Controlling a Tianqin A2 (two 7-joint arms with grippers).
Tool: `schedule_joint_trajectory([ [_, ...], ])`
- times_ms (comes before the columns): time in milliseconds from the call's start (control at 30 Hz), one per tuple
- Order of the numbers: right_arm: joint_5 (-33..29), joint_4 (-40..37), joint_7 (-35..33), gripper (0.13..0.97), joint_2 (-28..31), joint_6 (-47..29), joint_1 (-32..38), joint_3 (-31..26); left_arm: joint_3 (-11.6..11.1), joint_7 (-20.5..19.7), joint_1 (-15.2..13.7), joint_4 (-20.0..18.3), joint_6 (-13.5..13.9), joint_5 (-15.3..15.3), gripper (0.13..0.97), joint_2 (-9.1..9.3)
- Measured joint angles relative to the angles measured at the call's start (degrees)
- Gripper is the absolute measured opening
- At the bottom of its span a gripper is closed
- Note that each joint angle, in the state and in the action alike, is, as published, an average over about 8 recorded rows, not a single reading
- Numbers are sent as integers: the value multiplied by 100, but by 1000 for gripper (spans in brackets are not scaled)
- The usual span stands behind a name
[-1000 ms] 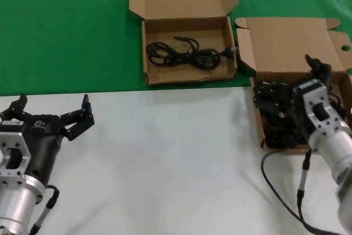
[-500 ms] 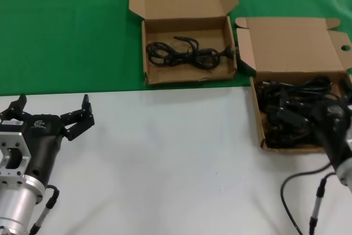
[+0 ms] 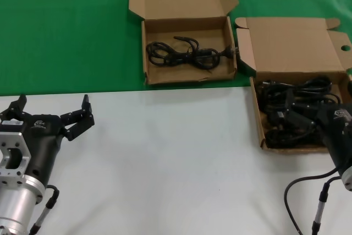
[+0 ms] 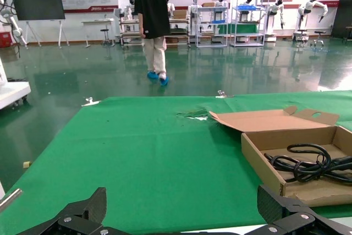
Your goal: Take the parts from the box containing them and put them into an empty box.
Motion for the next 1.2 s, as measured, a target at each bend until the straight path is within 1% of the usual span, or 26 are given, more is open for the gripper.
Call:
schedule_joint_trajectory([
  [1200, 0, 0, 0, 966, 0, 0, 0, 0, 0, 0, 0, 0, 0, 0, 966, 0],
])
